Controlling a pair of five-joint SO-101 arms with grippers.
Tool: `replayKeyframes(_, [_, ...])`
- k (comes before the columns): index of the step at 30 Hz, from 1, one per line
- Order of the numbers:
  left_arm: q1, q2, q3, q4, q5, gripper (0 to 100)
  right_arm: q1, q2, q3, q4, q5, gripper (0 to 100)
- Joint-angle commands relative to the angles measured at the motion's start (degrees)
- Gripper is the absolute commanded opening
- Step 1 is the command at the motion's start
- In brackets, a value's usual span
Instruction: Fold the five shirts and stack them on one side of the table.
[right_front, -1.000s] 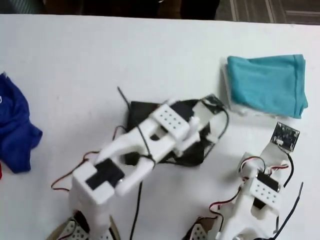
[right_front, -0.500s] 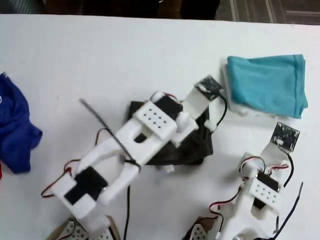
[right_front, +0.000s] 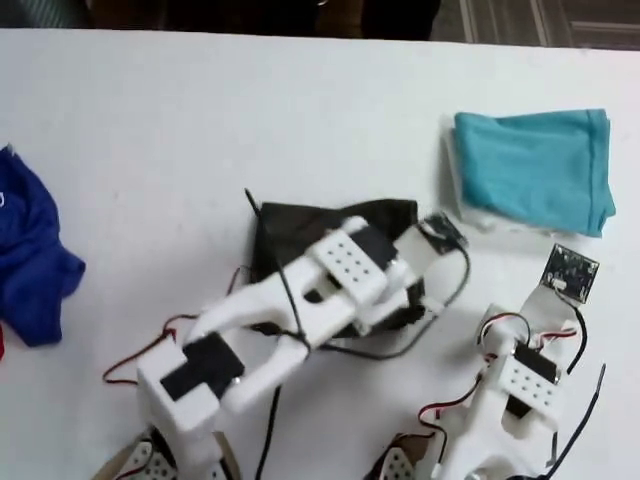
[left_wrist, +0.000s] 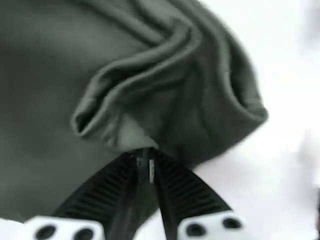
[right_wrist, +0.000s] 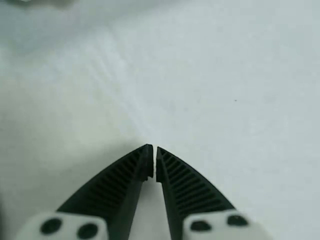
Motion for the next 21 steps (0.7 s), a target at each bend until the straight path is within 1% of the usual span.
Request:
replayKeyframes(1, [3.87, -5.27, -2.42, 2.73, 0.26, 3, 0.75, -1.63, -2.20, -1.10, -0.53, 2.1])
replayKeyframes(4, [4.13, -7.38, -2.42, 2.90, 0.26, 3, 0.75, -1.63, -2.20, -1.10, -0.53, 2.1])
replayKeyframes(8, [2.29, -10.81, -2.42, 2.11, 0.18, 3, 0.75, -1.63, -2.20, -1.10, -0.53, 2.1])
replayKeyframes(12, [-3.60, -11.87, -2.15, -2.46, 0.18, 3, 0.75, -1.63, -2.20, -1.10, -0.53, 2.1])
replayKeyframes(16, [-10.29, -9.49, -0.31, -8.88, 0.18, 3, 0.75, -1.63, -2.20, -1.10, -0.53, 2.1])
replayKeyframes(18, [-12.22, -7.03, 0.66, -10.46, 0.18, 3, 0.75, -1.63, -2.20, -1.10, -0.53, 2.1])
replayKeyframes(21, [-12.84, -2.55, 0.66, -10.46, 0.18, 3, 0.75, -1.63, -2.20, -1.10, -0.53, 2.1])
